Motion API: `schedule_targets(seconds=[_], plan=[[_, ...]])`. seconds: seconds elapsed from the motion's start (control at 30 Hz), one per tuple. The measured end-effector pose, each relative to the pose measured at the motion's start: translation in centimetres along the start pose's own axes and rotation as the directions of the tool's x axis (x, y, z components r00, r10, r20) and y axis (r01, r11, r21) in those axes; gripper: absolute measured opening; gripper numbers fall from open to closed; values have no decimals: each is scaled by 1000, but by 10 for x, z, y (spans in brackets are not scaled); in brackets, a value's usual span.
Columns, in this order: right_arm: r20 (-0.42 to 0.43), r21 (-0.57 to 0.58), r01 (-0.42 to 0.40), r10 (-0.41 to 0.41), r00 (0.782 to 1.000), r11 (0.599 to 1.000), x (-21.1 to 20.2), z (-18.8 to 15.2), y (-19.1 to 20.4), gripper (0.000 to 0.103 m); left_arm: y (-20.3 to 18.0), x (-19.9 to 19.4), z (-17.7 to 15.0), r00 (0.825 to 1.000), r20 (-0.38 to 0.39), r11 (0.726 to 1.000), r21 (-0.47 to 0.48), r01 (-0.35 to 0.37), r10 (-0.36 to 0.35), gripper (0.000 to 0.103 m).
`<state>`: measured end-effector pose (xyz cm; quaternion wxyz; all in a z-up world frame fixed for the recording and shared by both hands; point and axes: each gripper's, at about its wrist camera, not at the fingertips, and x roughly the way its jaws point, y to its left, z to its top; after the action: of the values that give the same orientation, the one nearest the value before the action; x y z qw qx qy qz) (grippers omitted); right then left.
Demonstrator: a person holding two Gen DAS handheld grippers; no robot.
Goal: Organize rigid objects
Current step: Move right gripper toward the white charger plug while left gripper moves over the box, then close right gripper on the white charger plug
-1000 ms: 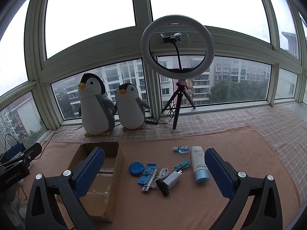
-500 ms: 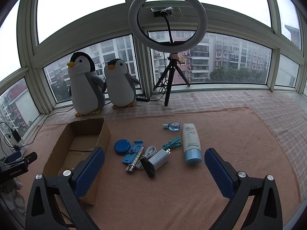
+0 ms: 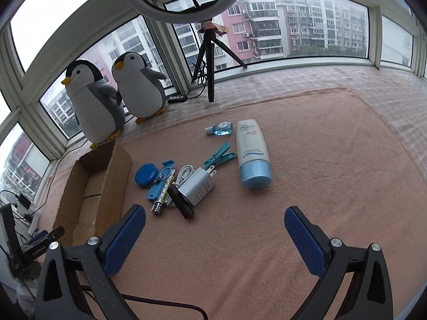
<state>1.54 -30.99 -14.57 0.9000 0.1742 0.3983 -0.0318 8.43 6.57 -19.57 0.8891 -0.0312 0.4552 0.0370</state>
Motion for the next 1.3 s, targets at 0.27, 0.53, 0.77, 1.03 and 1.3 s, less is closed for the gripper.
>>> schedule_targets(seconds=[0.27,0.53,0.77,1.03,1.3], plan=[[-89,65,-37,43,995,997,42,28,10,93,-5,17,-2,999,-45,1000,16,7,-6,79],[-237,175,-22,64,970,984,96,37,4,72,-9,27,-2,998,-60,1000,20,19,-18,70],[-281,188,4,50,958,982,114,41,9,70,-10,33,-5,996,-78,999,15,32,-31,65],[-333,195,12,55,941,981,128,37,9,49,-13,35,-3,997,-70,999,11,36,-35,65],[-358,187,-3,71,931,982,128,28,0,25,-12,35,-2,997,-66,999,15,33,-32,65]])
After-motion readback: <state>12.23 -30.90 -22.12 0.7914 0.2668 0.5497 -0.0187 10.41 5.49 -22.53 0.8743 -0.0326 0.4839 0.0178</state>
